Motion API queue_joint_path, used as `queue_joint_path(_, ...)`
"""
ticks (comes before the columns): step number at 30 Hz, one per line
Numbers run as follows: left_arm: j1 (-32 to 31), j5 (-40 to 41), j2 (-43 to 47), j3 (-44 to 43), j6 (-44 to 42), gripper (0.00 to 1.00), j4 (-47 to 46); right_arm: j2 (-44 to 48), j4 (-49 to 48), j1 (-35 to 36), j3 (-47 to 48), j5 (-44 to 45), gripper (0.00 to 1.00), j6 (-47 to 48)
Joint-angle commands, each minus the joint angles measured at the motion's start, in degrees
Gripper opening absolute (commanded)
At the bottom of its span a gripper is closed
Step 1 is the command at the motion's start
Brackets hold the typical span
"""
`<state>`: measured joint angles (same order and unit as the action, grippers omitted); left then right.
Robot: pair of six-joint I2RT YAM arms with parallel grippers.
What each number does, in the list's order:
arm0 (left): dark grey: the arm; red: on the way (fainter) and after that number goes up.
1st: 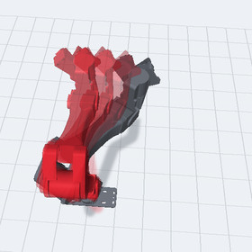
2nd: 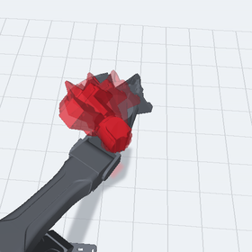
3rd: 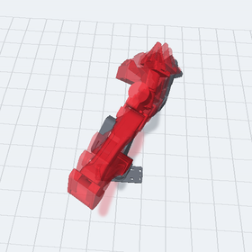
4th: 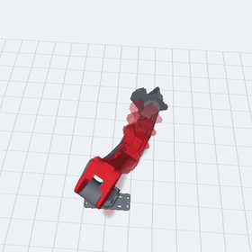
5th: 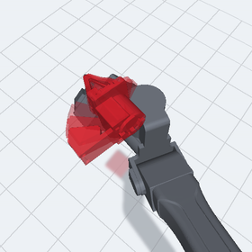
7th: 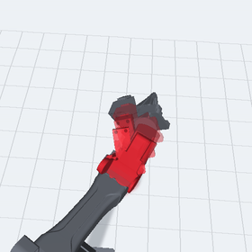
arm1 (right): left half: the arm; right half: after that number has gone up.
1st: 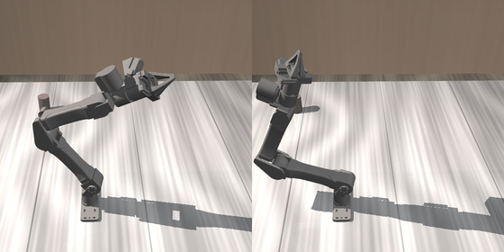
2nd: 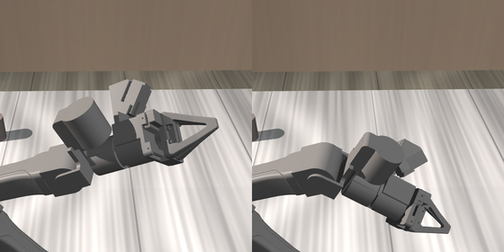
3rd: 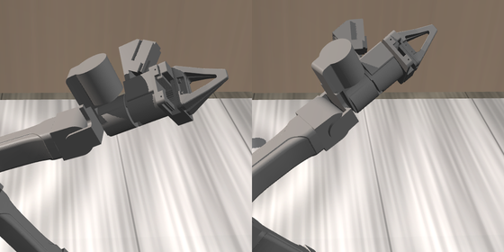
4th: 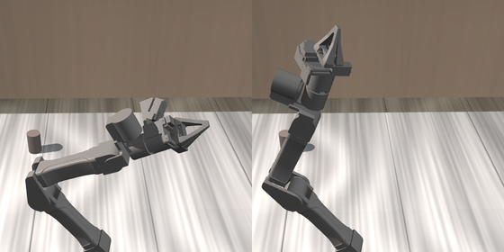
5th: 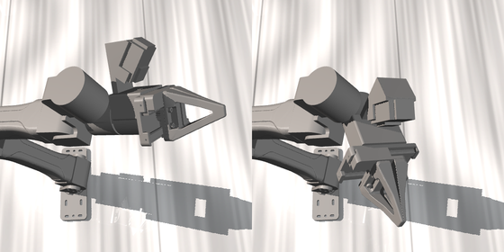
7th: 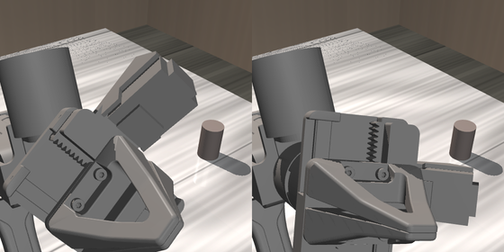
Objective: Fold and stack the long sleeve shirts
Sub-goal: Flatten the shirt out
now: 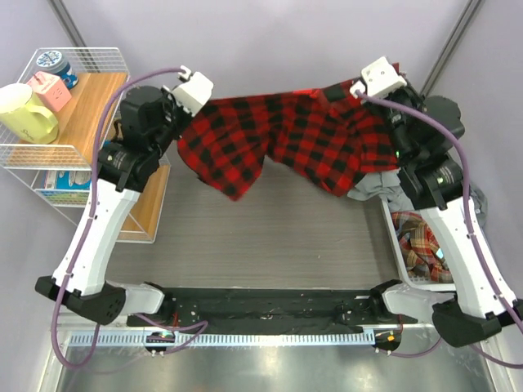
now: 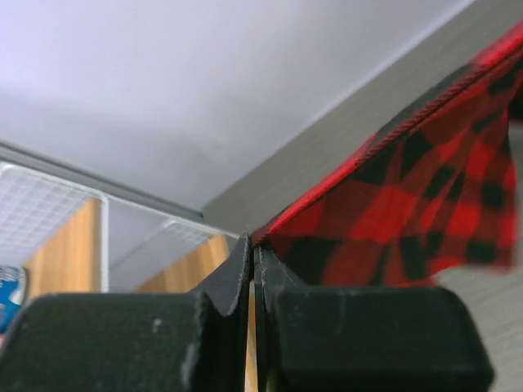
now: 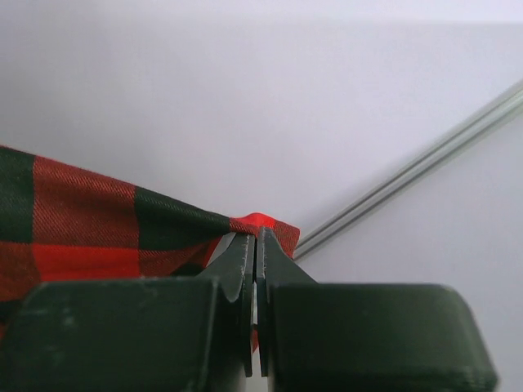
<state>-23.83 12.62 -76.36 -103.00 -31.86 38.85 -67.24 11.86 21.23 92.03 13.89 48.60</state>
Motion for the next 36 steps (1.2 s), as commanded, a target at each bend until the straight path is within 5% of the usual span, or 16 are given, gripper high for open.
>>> queue_joint_path(1,0.4,3.7,6.2,11.1,1.7,0.00,-2.0,7.8,1.4,-0.4,-7.1,-5.7,0.01,-2.2)
queue_joint_path(5,1.1,3.5,8.4,16.4,4.0,0.00,-2.1,12.2,1.8,-0.4,-16.1,-2.9,0.01,-3.4)
queue_joint_path(9,2.4,2.1,6.8,12.9,6.2,0.00,-2.1,11.2,-1.1,-0.3,-14.0,-1.1,0.01,-3.3)
queue_joint_path(20,2.5,-2.9,10.5,-2.6,9.0,0.00,-1.2,3.6,-8.0,-0.3,13.2,1.1,0.01,-3.6)
queue_joint_path(31,4.2,-16.7,26.6,-7.1,11.9,0.00,-9.8,10.2,1.4,-5.6,36.7,-16.1,0.01,-14.7)
queue_joint_path(36,5.6,-13.2,24.8,-10.7,12.8,0.00,-9.8,9.6,-6.3,-13.2,34.5,-17.1,0.01,-14.6)
